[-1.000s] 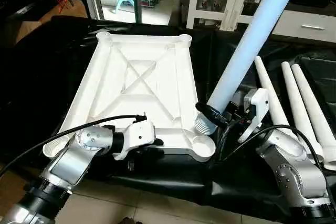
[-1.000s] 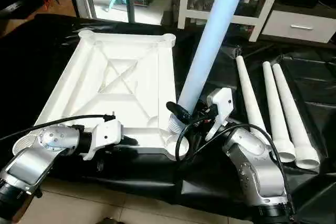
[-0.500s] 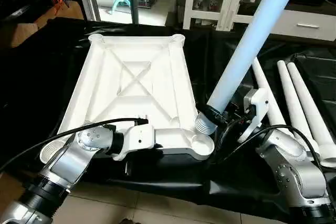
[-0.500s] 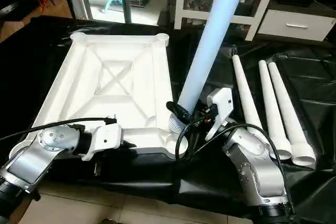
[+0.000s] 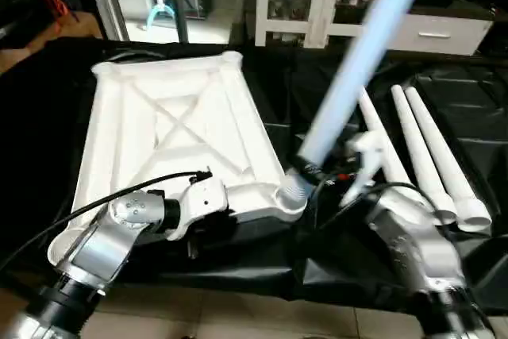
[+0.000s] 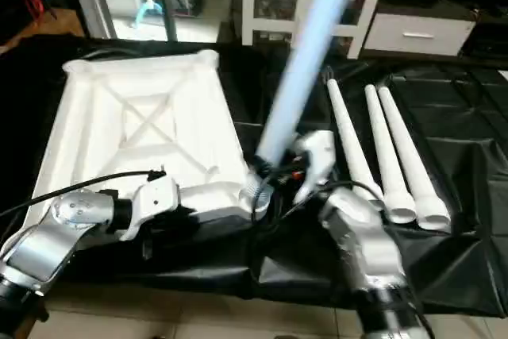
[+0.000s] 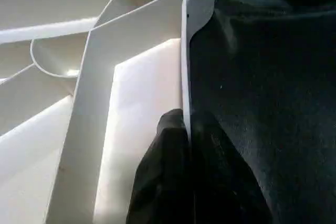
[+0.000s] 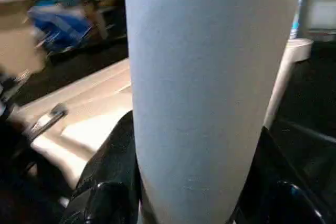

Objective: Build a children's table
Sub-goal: Insert table leg to table base

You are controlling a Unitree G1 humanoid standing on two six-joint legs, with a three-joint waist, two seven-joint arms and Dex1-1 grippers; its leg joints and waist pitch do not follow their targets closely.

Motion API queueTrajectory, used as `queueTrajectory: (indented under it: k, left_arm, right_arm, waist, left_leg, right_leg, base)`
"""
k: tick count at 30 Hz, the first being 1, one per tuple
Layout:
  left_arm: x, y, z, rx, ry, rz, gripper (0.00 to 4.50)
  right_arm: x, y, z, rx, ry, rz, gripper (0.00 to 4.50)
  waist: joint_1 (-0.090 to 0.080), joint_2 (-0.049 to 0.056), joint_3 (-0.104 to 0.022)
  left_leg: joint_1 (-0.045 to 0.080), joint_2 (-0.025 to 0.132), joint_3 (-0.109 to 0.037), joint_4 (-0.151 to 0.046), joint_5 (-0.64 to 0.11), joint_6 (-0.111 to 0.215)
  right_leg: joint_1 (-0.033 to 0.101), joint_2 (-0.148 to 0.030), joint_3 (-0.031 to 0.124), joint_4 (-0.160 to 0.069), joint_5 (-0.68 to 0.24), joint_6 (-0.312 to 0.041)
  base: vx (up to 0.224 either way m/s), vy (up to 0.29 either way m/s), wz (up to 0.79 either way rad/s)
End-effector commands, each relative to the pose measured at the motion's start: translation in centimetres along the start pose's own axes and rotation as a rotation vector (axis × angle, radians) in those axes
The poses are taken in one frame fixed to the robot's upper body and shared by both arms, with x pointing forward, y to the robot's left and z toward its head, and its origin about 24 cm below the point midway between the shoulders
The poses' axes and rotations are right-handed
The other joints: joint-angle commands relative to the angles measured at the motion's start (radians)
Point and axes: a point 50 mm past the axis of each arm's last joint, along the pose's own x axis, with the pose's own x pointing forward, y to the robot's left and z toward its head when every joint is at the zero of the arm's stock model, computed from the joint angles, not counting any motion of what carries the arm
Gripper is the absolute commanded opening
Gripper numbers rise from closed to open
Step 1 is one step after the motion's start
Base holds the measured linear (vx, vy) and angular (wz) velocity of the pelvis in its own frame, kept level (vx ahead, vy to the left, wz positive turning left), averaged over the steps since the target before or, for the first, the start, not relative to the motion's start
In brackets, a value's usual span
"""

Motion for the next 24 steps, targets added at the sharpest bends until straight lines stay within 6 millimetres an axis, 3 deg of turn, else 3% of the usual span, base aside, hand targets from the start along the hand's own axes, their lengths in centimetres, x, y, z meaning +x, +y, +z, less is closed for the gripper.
queueTrajectory:
  k: [1, 2, 3, 4, 5, 8, 11, 12, 13, 16, 19, 24]
  left_arm:
    - [0.4, -0.8, -0.6, -0.016, 0.021, -0.035, 0.03]
    - [0.4, -0.8, -0.6, -0.013, 0.011, -0.043, 0.03]
    - [0.5, -0.9, -0.5, -0.011, 0.005, -0.049, 0.03]
    - [0.5, -0.9, -0.5, -0.011, 0.005, -0.049, 0.03]
    - [0.6, -1.0, -0.3, -0.002, -0.005, -0.055, 0.03]
    - [0.8, -1.1, 0.0, 0.019, -0.032, -0.054, 0.03]
    - [1.0, -1.0, 0.1, -0.016, -0.049, -0.042, 0.03]
    - [0.9, -0.9, 0.2, -0.024, -0.052, -0.034, 0.03]
    - [0.9, -0.8, 0.3, -0.025, -0.057, -0.027, 0.03]
    - [0.6, -0.5, 0.7, -0.038, -0.084, -0.024, 0.47]
    - [0.3, -0.6, 1.0, -0.028, -0.093, -0.03, 0.69]
    - [-0.1, -1.0, 0.5, -0.033, -0.067, -0.073, 0.69]
  right_arm:
    - [0.6, 0.0, 0.3, -0.051, -0.01, 0.067, 1.86]
    - [0.8, 0.0, 0.2, -0.05, -0.003, 0.08, 1.86]
    - [1.0, 0.0, 0.1, -0.043, 0.01, 0.111, 1.86]
    - [1.0, 0.0, 0.1, -0.043, 0.01, 0.111, 1.86]
    - [1.3, -0.1, 0.2, -0.041, 0.027, 0.153, 1.86]
    - [1.6, -0.5, 0.3, -0.037, 0.031, 0.173, 1.86]
    - [1.5, -1.0, 0.5, -0.06, 0.011, 0.177, 1.86]
    - [1.4, -1.2, 0.5, -0.067, 0.013, 0.179, 1.86]
    - [1.2, -1.3, 0.5, -0.069, 0.015, 0.18, 1.86]
    - [0.9, -1.6, 0.7, -0.07, 0.011, 0.185, 1.86]
    - [0.6, -1.7, 0.9, -0.073, 0.004, 0.187, 1.86]
    - [0.1, -2.0, 1.1, -0.079, -0.008, 0.181, 1.86]
  waist:
    - [0.003, 0.002, -0.047]
    - [0.002, 0.002, -0.049]
    - [0.001, -0.006, -0.047]
    - [0.005, 0.0, -0.049]
    - [0.004, -0.006, -0.049]
    - [0.009, -0.003, -0.049]
    - [0.015, -0.005, -0.045]
    - [0.013, -0.016, -0.043]
    - [0.015, -0.011, -0.042]
    - [0.016, -0.009, -0.038]
    - [0.018, -0.008, -0.042]
    - [0.017, -0.011, -0.044]
  left_leg:
    - [0.023, 0.06, -0.029, -0.099, -0.298, -0.018]
    - [0.023, 0.06, -0.027, -0.098, -0.284, -0.011]
    - [0.017, 0.059, -0.026, -0.098, -0.251, 0.006]
    - [0.02, 0.06, -0.025, -0.096, -0.226, 0.022]
    - [0.018, 0.06, -0.023, -0.093, -0.194, 0.039]
    - [0.02, 0.061, -0.019, -0.09, -0.157, 0.071]
    - [0.022, 0.063, -0.017, -0.094, -0.191, 0.059]
    - [0.021, 0.063, -0.015, -0.095, -0.202, 0.058]
    - [0.024, 0.064, -0.015, -0.096, -0.22, 0.052]
    - [0.026, 0.065, -0.013, -0.099, -0.229, 0.043]
    - [0.026, 0.066, -0.012, -0.099, -0.207, 0.042]
    - [0.023, 0.064, -0.011, -0.094, -0.131, 0.078]
  right_leg:
    - [0.01, -0.061, 0.045, -0.09, -0.157, -0.225]
    - [0.011, -0.06, 0.044, -0.087, -0.126, -0.233]
    - [0.017, -0.059, 0.043, -0.084, -0.087, -0.241]
    - [0.017, -0.06, 0.042, -0.081, -0.055, -0.251]
    - [0.02, -0.059, 0.042, -0.077, -0.015, -0.259]
    - [0.02, -0.061, 0.04, -0.076, 0.017, -0.274]
    - [0.018, -0.062, 0.041, -0.081, -0.045, -0.267]
    - [0.016, -0.061, 0.041, -0.084, -0.064, -0.264]
    - [0.015, -0.063, 0.042, -0.086, -0.103, -0.259]
    - [0.011, -0.063, 0.043, -0.089, -0.13, -0.247]
    - [0.011, -0.062, 0.042, -0.086, -0.09, -0.251]
    - [0.017, -0.06, 0.039, -0.075, 0.037, -0.274]
  base:
    - [0.0, 0.0, 0.0]
    - [0.0, 0.0, 0.0]
    - [0.0, 0.0, 0.0]
    - [0.0, 0.0, 0.0]
    - [0.0, 0.0, 0.0]
    - [0.0, 0.0, 0.0]
    - [0.0, 0.0, 0.0]
    - [0.0, 0.0, 0.0]
    - [0.0, 0.0, 0.0]
    - [0.0, 0.0, 0.0]
    - [0.0, 0.0, 0.0]
    - [0.0, 0.0, 0.0]
